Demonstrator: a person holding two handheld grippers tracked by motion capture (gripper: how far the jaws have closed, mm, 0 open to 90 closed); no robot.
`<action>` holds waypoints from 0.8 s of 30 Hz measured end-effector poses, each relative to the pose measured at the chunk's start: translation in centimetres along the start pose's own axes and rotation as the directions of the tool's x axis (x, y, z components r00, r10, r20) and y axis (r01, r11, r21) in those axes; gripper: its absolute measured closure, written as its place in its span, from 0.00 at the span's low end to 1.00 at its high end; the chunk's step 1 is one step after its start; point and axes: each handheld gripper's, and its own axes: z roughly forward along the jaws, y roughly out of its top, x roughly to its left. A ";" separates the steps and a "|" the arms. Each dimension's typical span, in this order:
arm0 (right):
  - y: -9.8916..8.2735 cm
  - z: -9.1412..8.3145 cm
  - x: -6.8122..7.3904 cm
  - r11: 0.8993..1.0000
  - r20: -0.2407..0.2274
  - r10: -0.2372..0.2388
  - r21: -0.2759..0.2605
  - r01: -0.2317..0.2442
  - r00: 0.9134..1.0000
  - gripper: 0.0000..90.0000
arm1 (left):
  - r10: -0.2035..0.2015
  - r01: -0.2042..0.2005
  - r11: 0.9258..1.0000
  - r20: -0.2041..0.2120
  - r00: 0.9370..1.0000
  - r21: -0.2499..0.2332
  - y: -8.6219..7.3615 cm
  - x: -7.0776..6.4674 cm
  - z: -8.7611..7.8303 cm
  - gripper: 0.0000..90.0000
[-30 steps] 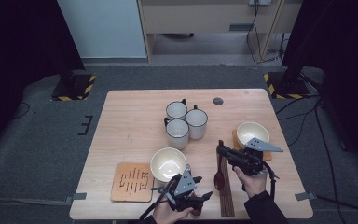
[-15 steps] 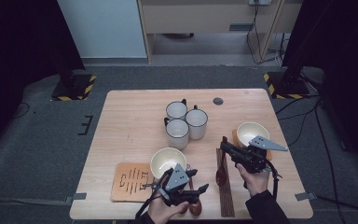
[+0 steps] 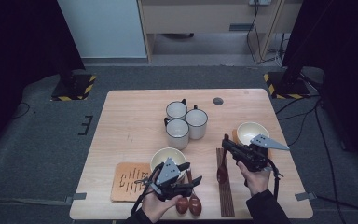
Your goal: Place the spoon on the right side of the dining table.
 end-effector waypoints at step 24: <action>0.8 0.5 -0.7 0.999 0.045 -0.018 -0.030 0.019 0.999 0.94 | -0.050 0.046 0.998 -0.101 0.994 -0.045 0.7 3.1 -2.3 0.37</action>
